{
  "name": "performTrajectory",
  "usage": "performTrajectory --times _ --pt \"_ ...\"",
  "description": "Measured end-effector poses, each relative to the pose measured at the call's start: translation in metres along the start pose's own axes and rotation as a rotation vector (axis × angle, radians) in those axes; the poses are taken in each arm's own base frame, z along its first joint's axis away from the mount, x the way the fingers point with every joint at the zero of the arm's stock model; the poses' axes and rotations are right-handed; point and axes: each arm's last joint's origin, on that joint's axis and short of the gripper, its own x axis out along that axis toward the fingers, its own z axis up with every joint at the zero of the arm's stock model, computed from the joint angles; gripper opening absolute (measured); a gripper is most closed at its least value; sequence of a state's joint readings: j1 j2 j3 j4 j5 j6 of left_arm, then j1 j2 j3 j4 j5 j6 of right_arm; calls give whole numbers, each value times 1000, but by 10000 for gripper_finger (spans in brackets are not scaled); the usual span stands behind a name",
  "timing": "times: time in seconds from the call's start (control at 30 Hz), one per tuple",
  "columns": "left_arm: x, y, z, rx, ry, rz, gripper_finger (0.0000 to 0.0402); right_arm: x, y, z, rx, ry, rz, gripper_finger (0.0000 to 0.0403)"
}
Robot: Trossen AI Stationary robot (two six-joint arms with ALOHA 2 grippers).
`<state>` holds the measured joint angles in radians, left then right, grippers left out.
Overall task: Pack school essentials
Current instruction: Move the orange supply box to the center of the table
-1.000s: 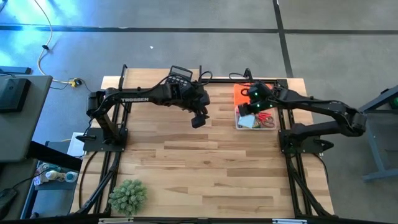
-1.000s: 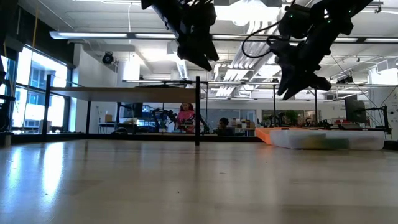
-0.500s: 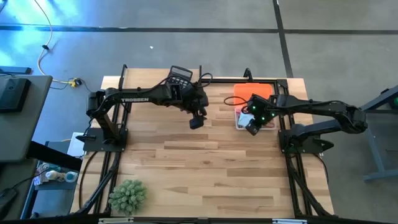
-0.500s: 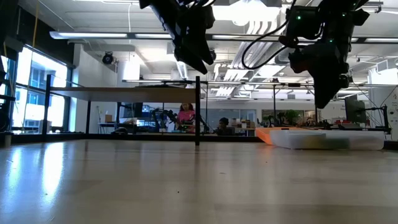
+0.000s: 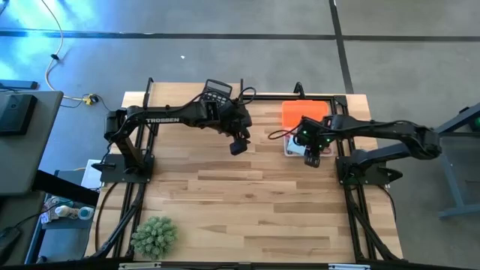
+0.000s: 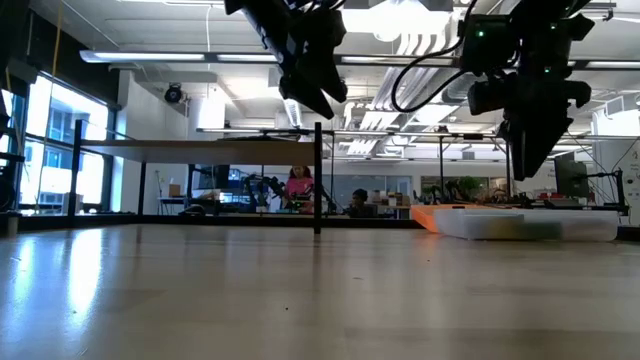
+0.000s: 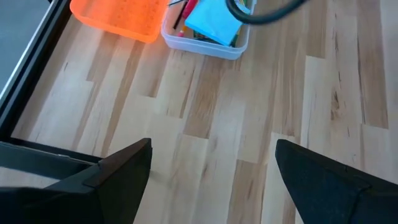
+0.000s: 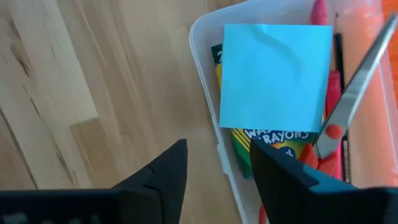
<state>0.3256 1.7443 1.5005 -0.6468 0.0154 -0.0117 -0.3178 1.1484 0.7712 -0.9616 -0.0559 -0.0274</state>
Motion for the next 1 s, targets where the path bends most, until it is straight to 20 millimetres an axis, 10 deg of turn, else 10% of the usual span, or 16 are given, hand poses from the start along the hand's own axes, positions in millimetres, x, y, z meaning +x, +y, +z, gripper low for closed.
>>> performTrajectory --times 1.0 --pt "0 1 1 -23 -15 5 328 61 -4 19 -29 245 -1 148"
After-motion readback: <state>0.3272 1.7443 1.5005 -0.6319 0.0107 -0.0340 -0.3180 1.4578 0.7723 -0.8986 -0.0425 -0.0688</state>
